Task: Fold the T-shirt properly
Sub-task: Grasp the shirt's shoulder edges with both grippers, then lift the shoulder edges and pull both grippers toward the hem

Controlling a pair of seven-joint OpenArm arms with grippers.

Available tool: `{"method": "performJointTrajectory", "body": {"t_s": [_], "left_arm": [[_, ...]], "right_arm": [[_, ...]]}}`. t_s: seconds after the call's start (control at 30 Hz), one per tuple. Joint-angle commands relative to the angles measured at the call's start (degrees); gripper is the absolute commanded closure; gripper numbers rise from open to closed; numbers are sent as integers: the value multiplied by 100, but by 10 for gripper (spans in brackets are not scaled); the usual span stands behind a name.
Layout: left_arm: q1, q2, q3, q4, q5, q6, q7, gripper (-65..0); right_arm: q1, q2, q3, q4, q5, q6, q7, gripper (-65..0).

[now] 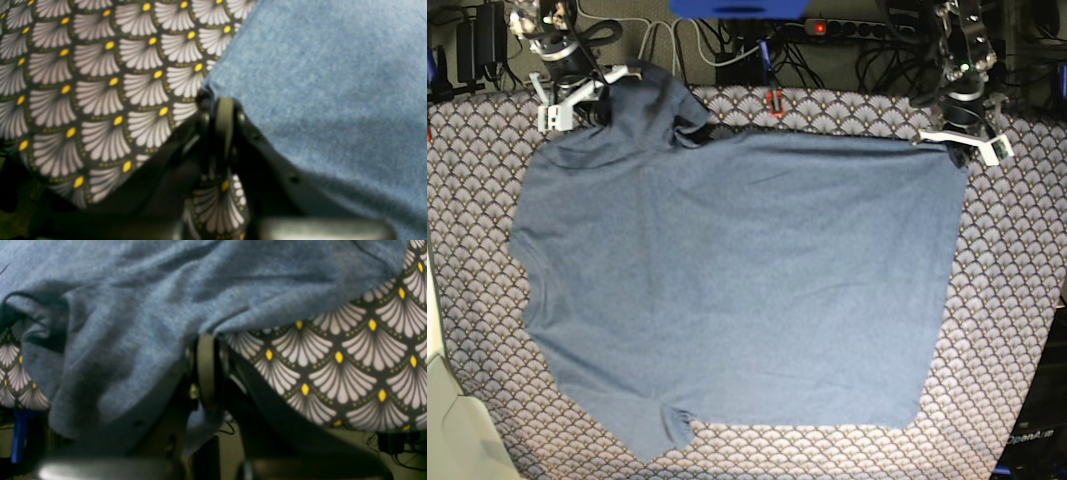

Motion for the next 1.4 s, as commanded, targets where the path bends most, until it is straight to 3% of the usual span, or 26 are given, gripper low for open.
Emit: {"method": "performJointTrajectory", "body": {"t_s": [0.0, 0.3, 0.53, 0.83, 0.93, 1.1, 1.37], "left_arm": [[36, -12, -6, 46, -22, -23, 130, -15], [36, -3, 20, 494, -22, -32, 139, -4], [-34, -258, 477, 767, 30, -14, 192, -4], [-817, -636, 548, 952, 30, -32, 1889, -4], [-1089, -698, 574, 952, 30, -32, 2108, -4], [-1547, -715, 548, 925, 30, -32, 2469, -4], [-2206, -706, 592, 881, 30, -32, 2724, -4]], "right_arm": [[-56, 40, 15, 18, -53, 0, -243, 0], [155, 322, 24, 246, -53, 0, -208, 0], [348, 506, 24, 624, -53, 0, -234, 0], [867, 779, 24, 730, -53, 0, -252, 0], [1122, 937, 24, 721, -61, 0, -348, 0], [1852, 1113, 24, 712, -61, 0, -1096, 0], [3039, 1350, -20, 88, -61, 0, -1456, 0]]}}
